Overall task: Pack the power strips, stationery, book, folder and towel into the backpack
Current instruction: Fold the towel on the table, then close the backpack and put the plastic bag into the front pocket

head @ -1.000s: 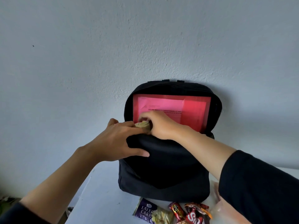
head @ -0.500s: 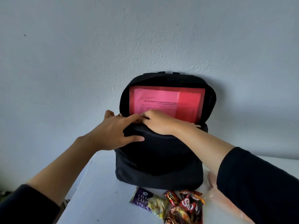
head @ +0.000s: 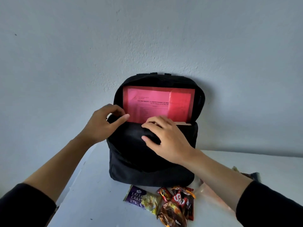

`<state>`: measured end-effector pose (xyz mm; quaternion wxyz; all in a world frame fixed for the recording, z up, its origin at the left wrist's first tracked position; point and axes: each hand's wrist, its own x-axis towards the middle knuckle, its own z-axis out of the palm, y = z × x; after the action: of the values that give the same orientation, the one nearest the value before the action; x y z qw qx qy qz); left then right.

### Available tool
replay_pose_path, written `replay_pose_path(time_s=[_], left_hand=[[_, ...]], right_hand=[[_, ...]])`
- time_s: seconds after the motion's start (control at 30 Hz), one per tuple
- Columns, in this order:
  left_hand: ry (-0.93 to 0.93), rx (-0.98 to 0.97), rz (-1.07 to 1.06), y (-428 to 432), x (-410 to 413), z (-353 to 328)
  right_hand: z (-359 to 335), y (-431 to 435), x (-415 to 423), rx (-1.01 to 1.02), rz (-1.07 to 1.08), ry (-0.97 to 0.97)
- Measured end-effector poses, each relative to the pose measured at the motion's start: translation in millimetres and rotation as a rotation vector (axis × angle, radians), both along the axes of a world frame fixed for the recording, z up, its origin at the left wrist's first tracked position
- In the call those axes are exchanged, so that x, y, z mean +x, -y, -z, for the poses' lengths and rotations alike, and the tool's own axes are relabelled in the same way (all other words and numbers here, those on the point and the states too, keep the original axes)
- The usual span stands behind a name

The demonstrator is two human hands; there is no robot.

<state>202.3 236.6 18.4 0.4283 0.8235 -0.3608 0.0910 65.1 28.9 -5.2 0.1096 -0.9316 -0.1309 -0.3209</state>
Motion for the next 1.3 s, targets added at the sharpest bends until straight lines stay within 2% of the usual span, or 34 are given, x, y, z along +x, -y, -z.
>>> replay_pose_path(time_s=[0.03,0.1,0.17,0.23,0.4,0.5,0.6,0.73,0.83,0.93,1.03,1.13,1.2,1.3], left_hand=[[-0.027,-0.097,-0.097,-1,6,3],[-0.282,-0.229,-0.242,-3,18,5],[-0.637,-0.253,-0.215,-2,24,8],[-0.837,-0.239,-0.112,-1,22,10],[-0.821,-0.240,-0.065,-14,23,2],[-0.945,-0.284,-0.088,-18,27,-1],[-0.989,-0.238,-0.137,-13,29,-4],[-0.986,-0.201,-0.145,-11,35,-8],[-1.028,-0.252,-0.118,-17,46,-19],[-0.996,-0.255,-0.145,-17,58,-27],[-1.052,-0.297,-0.121,-7,65,-33],[-1.132,-0.431,-0.036,8,72,-64],[-1.092,-0.459,0.005,21,77,-96],[-0.918,-0.391,0.012,39,75,-133]], right_hand=[[3,-2,-3,-0.060,-0.011,0.019],[5,-7,-3,-0.149,-0.052,0.039],[1,-15,2,-0.220,-0.090,0.038],[-4,-25,9,-0.319,-0.119,0.031],[0,-58,25,-0.551,-0.101,-0.042],[7,-71,31,-0.637,-0.063,-0.054],[4,-69,35,-0.526,-0.133,-0.090],[-32,-64,34,-0.200,-0.178,-0.179],[-77,-56,36,0.054,-0.133,-0.273],[-124,-35,48,0.196,-0.047,-0.383],[-154,-13,67,0.128,0.094,-0.426],[-172,-5,90,0.025,0.176,-0.468],[-181,-9,109,-0.021,0.220,-0.426],[-188,-24,131,0.031,0.204,-0.274]])
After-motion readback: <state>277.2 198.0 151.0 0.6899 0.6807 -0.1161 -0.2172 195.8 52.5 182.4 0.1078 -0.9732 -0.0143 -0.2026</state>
